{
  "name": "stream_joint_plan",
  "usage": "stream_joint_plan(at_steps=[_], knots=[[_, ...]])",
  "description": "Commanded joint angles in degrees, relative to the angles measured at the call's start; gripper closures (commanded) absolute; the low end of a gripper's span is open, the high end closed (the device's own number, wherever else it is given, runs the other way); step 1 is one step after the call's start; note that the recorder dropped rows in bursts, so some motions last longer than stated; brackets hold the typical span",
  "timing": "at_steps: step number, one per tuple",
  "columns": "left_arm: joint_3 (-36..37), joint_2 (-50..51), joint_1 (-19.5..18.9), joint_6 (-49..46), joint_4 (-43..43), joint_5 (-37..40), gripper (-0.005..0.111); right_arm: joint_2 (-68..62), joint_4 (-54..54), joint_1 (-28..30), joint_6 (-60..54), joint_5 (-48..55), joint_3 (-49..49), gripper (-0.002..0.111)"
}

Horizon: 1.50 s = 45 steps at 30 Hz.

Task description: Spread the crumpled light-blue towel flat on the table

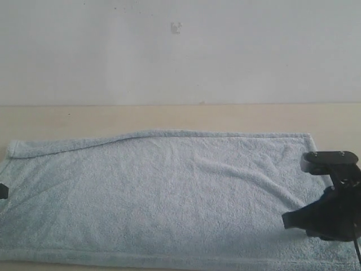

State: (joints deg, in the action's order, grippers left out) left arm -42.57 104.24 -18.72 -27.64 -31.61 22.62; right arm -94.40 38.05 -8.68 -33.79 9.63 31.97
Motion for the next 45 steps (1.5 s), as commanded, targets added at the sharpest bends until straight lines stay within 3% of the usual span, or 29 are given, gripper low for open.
stream_joint_plan(at_steps=[1, 7, 14, 25, 31, 34, 39, 45], knots=[[4.5, 1.7, 0.0, 6.2, 8.2, 2.9, 0.103, 0.7, 0.1, 0.1, 2.7, -4.1, -4.2, 0.109], [8.0, 1.7, 0.0, 17.5, 17.3, 2.5, 0.103, 0.7, 0.1, 0.1, 5.0, -6.3, -6.3, 0.109], [8.6, -3.2, 0.0, 18.9, 17.3, 1.0, 0.103, 0.7, 0.1, 0.1, 5.7, -8.6, -6.3, 0.109], [5.7, -25.8, 0.0, 19.0, 14.5, -4.2, 0.103, 3.3, 0.1, -0.3, 5.9, -12.4, -6.2, 0.109], [3.2, -25.3, 0.0, 17.1, 14.4, -4.7, 0.102, 10.1, 0.1, -6.5, 5.6, -12.7, -6.1, 0.109], [1.7, -22.7, 0.0, 17.1, 14.4, -4.8, 0.090, 13.6, 0.1, -9.8, 5.7, -12.4, -6.1, 0.109], [-2.4, -15.6, 0.0, 16.9, 14.4, -6.9, 0.055, 18.6, 0.1, -15.0, 5.8, -10.9, -6.1, 0.109], [-9.4, -7.2, 0.1, 16.9, 11.1, -3.5, 0.052, 22.6, 0.2, -20.6, 5.9, -10.5, -6.1, 0.109]])
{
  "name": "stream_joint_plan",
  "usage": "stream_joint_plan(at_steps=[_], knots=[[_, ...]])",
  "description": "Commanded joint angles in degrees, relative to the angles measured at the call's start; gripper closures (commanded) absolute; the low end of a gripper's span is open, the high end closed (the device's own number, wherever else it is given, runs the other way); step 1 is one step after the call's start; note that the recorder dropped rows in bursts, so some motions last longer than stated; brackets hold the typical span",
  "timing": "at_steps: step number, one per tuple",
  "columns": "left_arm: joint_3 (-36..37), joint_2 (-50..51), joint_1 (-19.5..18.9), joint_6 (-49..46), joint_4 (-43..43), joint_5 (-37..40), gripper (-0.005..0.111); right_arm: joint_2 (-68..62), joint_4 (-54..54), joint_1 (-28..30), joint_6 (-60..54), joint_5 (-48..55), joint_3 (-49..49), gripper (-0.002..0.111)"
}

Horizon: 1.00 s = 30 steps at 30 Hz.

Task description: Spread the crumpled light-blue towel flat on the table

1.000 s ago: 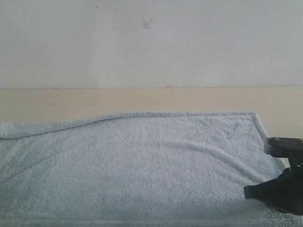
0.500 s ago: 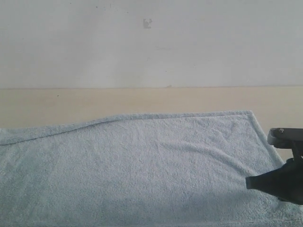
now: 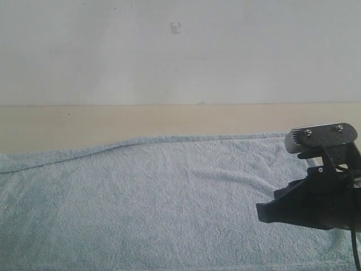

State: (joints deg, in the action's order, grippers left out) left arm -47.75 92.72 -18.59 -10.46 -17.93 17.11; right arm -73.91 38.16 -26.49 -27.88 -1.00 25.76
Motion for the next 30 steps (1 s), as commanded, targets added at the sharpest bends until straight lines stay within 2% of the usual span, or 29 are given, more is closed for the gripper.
stream_joint_plan(at_steps=[1, 11, 21, 30], knots=[[-5.3, 5.4, 0.0, -0.9, -3.3, 2.4, 0.052, 2.3, 0.1, -3.5, 0.0, -0.1, 0.1, 0.109], [-15.0, 13.9, 0.0, -13.2, -13.0, 4.2, 0.052, 2.5, 0.1, -5.0, 0.0, -0.3, 0.1, 0.109], [-18.7, 19.7, 0.0, -14.1, -12.9, 3.8, 0.052, 2.5, 0.1, -5.0, 0.0, -1.0, 0.1, 0.109], [-18.9, 21.9, 0.0, -15.5, -13.9, 2.4, 0.052, 2.5, 0.1, -5.0, 0.0, -1.4, 0.1, 0.109]])
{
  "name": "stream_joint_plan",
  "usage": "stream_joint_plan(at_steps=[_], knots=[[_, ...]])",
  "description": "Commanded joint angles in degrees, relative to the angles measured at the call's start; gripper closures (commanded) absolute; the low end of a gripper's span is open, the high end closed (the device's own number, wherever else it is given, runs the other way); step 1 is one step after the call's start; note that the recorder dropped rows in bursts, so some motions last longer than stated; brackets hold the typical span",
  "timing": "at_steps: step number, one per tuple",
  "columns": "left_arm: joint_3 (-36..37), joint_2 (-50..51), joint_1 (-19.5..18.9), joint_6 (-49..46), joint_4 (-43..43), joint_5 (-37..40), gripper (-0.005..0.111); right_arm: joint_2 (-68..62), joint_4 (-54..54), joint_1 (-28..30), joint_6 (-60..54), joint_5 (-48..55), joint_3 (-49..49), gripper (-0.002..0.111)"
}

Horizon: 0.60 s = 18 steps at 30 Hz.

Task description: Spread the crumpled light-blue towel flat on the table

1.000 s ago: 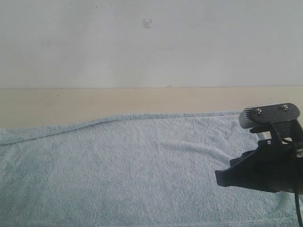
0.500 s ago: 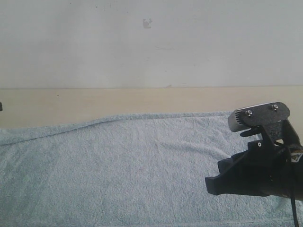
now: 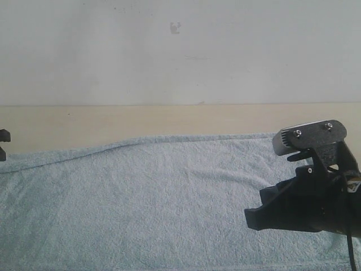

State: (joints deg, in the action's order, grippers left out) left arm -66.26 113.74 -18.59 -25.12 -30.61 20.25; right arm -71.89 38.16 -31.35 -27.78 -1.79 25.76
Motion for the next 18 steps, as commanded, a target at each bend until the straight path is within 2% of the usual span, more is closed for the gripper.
stream_joint_plan(at_steps=[1, 5, 7, 18], knots=[[-0.4, 1.4, 0.0, -2.7, -2.9, -0.7, 0.052, 0.4, 0.1, -0.1, -0.1, -0.7, 0.1, 0.109], [-0.4, 2.6, 0.0, -11.4, -12.2, -0.4, 0.052, 0.4, 0.1, -0.1, -0.1, -0.9, 0.1, 0.109], [-0.4, 2.6, 0.0, -11.8, -12.5, -1.2, 0.055, 0.4, 0.1, -0.1, -0.1, -1.3, 0.1, 0.109], [-1.4, 2.7, 0.0, -11.8, -12.5, -3.1, 0.102, 0.4, 0.1, -0.1, -0.1, -1.4, 0.1, 0.109]])
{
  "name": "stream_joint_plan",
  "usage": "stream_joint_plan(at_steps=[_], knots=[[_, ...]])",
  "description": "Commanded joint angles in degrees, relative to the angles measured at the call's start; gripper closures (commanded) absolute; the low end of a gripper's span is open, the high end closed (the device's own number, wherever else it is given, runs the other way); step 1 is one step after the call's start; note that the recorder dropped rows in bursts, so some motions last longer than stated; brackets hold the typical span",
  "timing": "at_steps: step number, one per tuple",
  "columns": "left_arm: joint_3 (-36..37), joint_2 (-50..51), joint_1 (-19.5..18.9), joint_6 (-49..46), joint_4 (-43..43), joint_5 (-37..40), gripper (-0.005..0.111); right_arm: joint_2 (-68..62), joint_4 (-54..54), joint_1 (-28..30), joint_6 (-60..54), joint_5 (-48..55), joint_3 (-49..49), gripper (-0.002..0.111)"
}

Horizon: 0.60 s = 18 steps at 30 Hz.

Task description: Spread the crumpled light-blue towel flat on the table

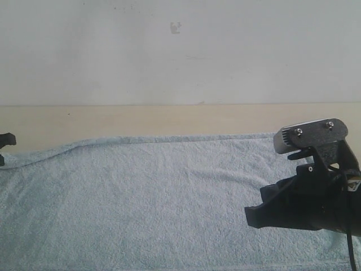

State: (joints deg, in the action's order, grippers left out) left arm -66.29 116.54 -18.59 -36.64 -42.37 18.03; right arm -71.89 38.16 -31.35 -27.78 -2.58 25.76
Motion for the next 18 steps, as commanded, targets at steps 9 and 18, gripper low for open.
stream_joint_plan(at_steps=[9, 18], knots=[[-11.4, 1.5, 0.0, -0.3, -8.9, -2.1, 0.102, 0.4, 0.1, -0.1, 0.0, -0.6, 0.1, 0.109], [-18.2, 7.0, 0.0, -0.3, -12.2, 9.2, 0.028, 0.4, 0.1, -0.1, 0.0, 0.9, 0.1, 0.109]])
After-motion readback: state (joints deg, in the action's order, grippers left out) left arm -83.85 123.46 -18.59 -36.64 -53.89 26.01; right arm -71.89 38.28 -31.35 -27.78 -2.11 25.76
